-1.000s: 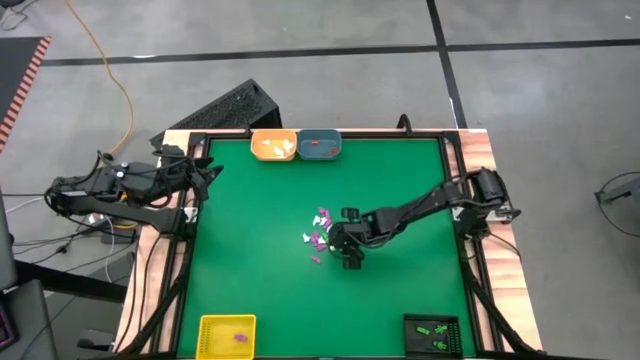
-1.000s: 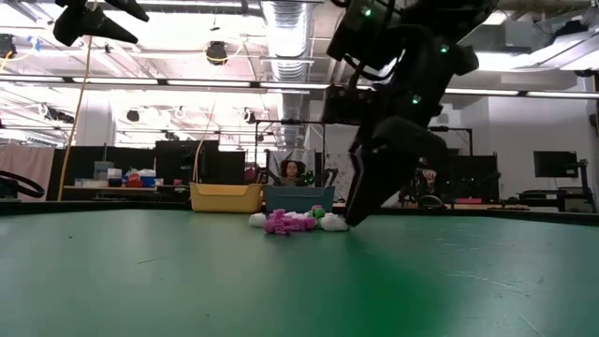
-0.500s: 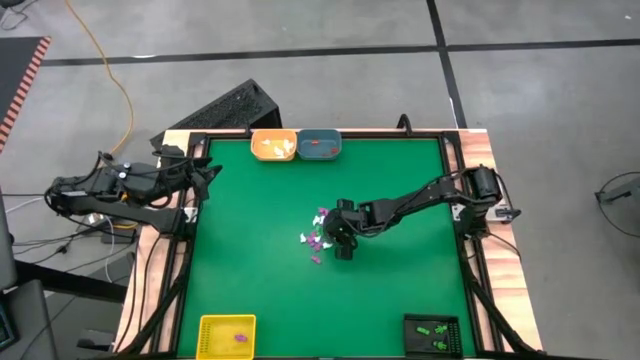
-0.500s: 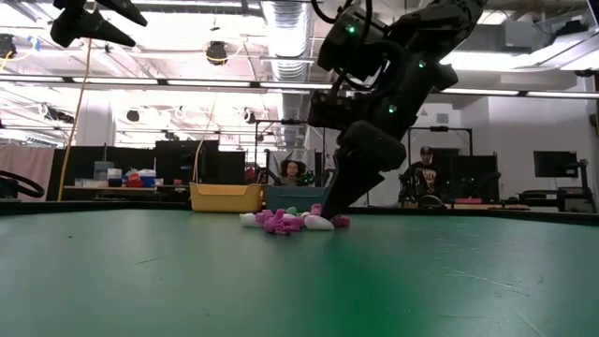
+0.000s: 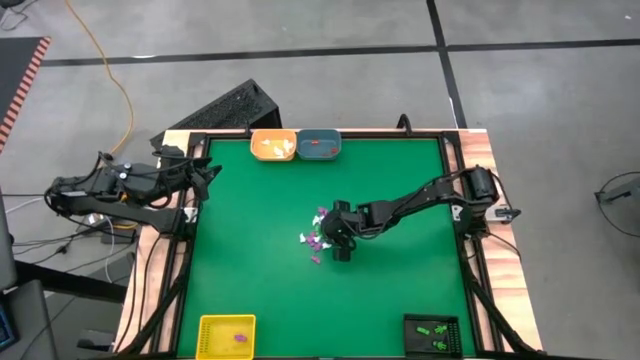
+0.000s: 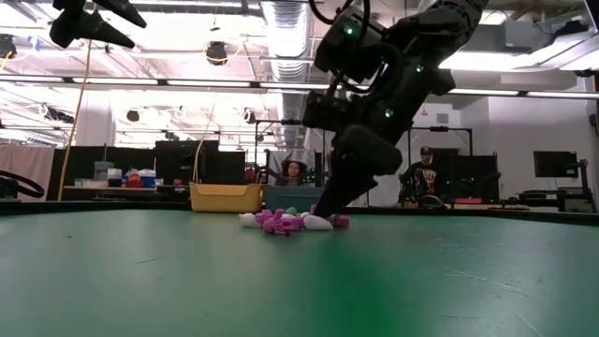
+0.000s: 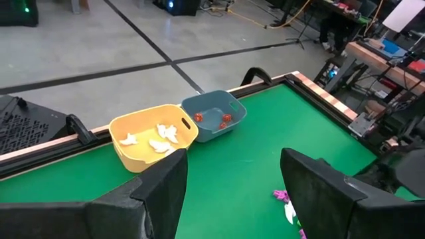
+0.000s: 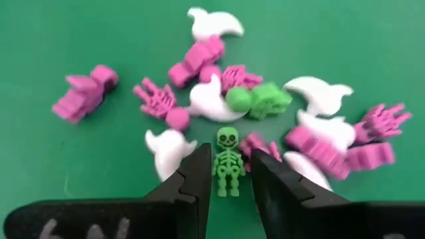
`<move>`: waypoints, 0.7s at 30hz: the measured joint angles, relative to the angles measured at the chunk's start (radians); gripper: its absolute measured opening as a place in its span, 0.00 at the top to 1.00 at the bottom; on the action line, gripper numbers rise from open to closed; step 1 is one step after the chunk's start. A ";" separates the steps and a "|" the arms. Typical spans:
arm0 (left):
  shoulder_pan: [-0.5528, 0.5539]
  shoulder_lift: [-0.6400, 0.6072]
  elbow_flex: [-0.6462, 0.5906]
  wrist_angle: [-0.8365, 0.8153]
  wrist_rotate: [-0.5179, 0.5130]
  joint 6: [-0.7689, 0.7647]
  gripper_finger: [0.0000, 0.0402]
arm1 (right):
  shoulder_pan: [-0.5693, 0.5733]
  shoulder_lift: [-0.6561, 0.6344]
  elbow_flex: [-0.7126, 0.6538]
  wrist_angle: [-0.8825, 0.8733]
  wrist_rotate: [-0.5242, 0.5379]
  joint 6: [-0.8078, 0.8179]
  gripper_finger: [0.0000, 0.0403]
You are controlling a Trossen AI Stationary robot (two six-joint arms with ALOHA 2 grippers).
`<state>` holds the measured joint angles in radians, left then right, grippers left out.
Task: Sort Halloween decoration
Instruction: Put the green skeleton into the black bin
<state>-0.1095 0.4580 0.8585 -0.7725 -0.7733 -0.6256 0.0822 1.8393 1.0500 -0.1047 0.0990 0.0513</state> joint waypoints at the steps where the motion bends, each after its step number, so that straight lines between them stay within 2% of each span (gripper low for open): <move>1: 0.000 0.000 0.000 0.000 -0.001 0.000 0.42 | 0.003 0.008 0.000 0.001 0.000 0.000 0.70; 13: 0.000 0.000 0.000 -0.006 -0.002 -0.011 0.42 | 0.040 0.012 0.002 -0.085 0.017 0.045 0.71; 21: 0.000 0.000 0.000 -0.006 -0.002 -0.011 0.42 | 0.040 0.012 0.001 -0.102 0.056 0.113 0.88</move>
<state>-0.1097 0.4581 0.8585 -0.7784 -0.7750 -0.6369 0.1226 1.8515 1.0507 -0.2062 0.1555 0.1639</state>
